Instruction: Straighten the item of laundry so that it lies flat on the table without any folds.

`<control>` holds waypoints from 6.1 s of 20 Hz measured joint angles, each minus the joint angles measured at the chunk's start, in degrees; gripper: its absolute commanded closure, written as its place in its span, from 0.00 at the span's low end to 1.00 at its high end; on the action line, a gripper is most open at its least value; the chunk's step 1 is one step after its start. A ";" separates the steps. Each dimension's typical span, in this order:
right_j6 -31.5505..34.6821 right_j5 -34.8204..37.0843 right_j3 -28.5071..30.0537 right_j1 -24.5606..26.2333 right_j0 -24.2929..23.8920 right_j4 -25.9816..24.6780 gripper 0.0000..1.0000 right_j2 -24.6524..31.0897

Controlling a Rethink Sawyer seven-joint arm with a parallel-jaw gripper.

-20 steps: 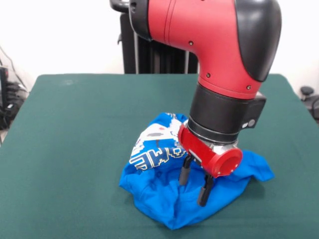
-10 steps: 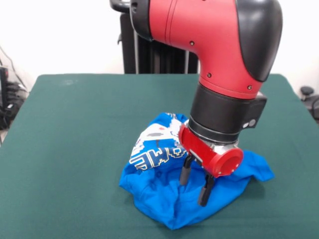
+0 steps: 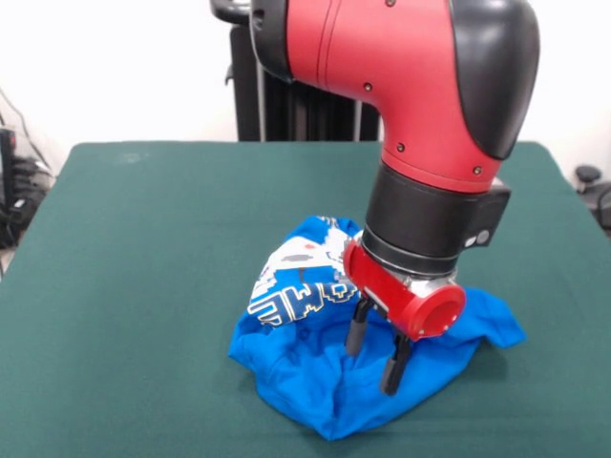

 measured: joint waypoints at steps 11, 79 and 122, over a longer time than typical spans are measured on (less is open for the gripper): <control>0.00 -3.41 0.29 2.26 -0.08 0.01 0.00 1.38; 0.00 -5.88 6.19 0.80 -0.27 0.02 0.00 5.33; 0.00 -5.88 11.26 -4.05 -0.74 -0.35 0.00 6.86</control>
